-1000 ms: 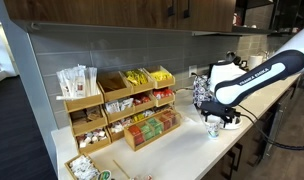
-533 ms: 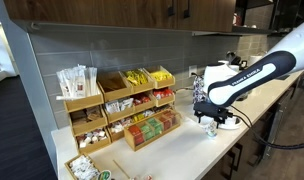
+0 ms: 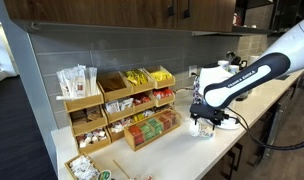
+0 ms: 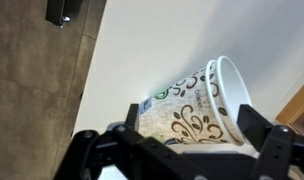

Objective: Pick up the paper cup to the left and put it in the paper cup to the right, turn both paper cups upside down and stack them on the left stack of upside down paper cups

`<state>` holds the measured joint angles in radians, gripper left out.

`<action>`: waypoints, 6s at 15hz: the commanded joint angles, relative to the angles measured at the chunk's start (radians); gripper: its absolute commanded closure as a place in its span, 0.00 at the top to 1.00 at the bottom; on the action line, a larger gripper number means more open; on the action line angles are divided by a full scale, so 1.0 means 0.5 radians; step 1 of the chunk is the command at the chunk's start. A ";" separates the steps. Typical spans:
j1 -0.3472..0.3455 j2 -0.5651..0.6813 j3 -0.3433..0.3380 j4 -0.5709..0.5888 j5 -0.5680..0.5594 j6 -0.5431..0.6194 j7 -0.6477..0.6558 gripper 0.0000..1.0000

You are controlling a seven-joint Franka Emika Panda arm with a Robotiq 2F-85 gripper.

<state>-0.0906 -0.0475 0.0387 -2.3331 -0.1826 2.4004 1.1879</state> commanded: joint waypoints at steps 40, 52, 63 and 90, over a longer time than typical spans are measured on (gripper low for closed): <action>0.010 0.400 -0.292 0.205 0.728 0.123 0.495 1.00; -0.001 0.440 -0.322 0.234 0.853 0.109 0.519 0.44; -0.023 -0.057 -0.419 -0.064 0.156 0.332 0.474 0.42; -0.353 -0.839 -0.385 -0.333 -0.824 1.072 -0.582 0.42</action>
<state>-0.2977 -0.3944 -0.1071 -2.4324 -0.5721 2.8461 1.0122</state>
